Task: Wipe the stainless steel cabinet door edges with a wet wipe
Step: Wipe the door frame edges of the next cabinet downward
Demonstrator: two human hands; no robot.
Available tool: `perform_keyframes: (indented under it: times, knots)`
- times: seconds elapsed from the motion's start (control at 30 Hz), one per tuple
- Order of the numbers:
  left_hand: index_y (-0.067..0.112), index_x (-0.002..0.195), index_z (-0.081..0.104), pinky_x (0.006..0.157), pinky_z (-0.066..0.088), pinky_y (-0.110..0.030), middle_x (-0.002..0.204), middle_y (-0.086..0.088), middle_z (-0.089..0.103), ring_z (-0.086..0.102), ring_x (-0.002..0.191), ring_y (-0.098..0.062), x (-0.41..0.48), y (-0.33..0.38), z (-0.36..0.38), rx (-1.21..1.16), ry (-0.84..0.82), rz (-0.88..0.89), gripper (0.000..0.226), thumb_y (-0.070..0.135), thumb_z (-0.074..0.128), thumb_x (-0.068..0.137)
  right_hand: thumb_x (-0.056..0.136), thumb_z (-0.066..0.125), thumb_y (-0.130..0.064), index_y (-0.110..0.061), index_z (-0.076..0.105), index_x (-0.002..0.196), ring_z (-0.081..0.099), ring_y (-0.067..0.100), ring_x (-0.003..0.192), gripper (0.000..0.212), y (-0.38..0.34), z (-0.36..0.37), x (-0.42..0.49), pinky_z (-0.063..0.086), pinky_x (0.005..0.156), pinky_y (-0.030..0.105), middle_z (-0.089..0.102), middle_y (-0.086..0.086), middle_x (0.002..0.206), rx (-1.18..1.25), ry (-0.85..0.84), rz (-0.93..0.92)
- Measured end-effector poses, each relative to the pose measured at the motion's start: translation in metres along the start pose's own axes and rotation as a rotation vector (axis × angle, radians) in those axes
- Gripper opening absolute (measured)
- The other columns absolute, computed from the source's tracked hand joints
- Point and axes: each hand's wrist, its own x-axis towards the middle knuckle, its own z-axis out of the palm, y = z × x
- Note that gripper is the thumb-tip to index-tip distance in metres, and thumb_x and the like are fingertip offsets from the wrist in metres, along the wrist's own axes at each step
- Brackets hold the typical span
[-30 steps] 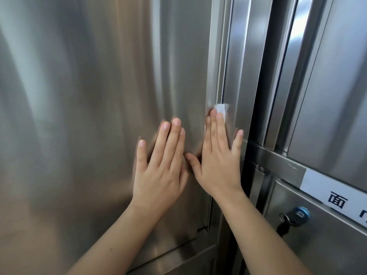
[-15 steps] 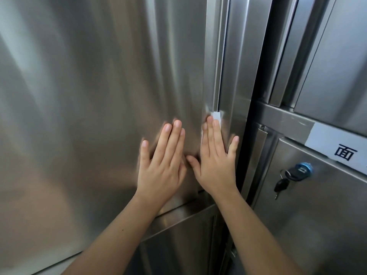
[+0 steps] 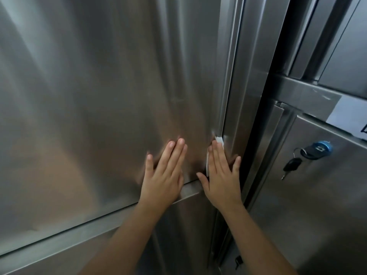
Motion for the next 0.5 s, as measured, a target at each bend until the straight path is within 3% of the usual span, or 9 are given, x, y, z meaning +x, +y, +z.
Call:
perform_keyframes:
  times: [0.1, 0.23, 0.3, 0.4, 0.5]
  knots:
    - [0.009, 0.149, 0.01, 0.111, 0.001, -0.052, 0.157, -0.008, -0.007, -0.003, 0.144, -0.021, -0.017, 0.01, 0.004, 0.001, -0.055, 0.006, 0.066, 0.031, 0.032, 0.09, 0.094, 0.021, -0.047, -0.004, 0.034, 0.14, 0.027, 0.02, 0.138, 0.064, -0.003, 0.01, -0.023, 0.02, 0.104, 0.058, 0.028, 0.01, 0.15, 0.049, -0.122, 0.019]
    - [0.01, 0.149, 0.012, 0.112, -0.003, -0.051, 0.157, -0.007, -0.006, -0.002, 0.144, -0.02, -0.022, 0.019, 0.01, -0.019, -0.04, -0.019, 0.063, 0.031, 0.029, 0.092, 0.097, 0.012, -0.046, -0.005, 0.039, 0.139, 0.028, 0.021, 0.138, 0.065, -0.003, 0.011, -0.03, 0.015, 0.104, 0.056, 0.031, 0.009, 0.15, 0.07, -0.22, 0.043]
    - [0.009, 0.149, 0.012, 0.112, -0.006, -0.051, 0.157, -0.007, -0.005, -0.001, 0.144, -0.02, -0.022, 0.019, 0.012, -0.035, -0.027, -0.032, 0.062, 0.03, 0.028, 0.092, 0.096, 0.001, -0.048, -0.007, 0.031, 0.142, 0.021, 0.021, 0.14, 0.068, -0.006, 0.007, -0.029, 0.009, 0.107, 0.055, 0.025, 0.007, 0.151, 0.091, -0.255, 0.054]
    - [0.009, 0.149, 0.011, 0.112, -0.007, -0.051, 0.157, -0.007, -0.005, -0.002, 0.144, -0.02, -0.023, 0.02, 0.012, -0.045, -0.026, -0.032, 0.063, 0.03, 0.029, 0.092, 0.089, -0.009, -0.055, -0.018, -0.006, 0.143, -0.018, 0.009, 0.14, 0.066, -0.009, 0.006, -0.025, -0.02, 0.106, 0.047, -0.011, -0.004, 0.153, 0.139, -0.237, 0.079]
    - [0.01, 0.149, 0.01, 0.112, -0.003, -0.051, 0.157, -0.007, -0.006, -0.002, 0.144, -0.019, -0.023, 0.019, 0.011, -0.062, -0.019, -0.039, 0.065, 0.03, 0.031, 0.091, 0.092, 0.005, -0.051, -0.016, -0.003, 0.144, -0.015, 0.008, 0.141, 0.063, -0.011, -0.007, -0.002, -0.026, 0.104, 0.045, -0.01, -0.005, 0.153, 0.188, -0.11, 0.11]
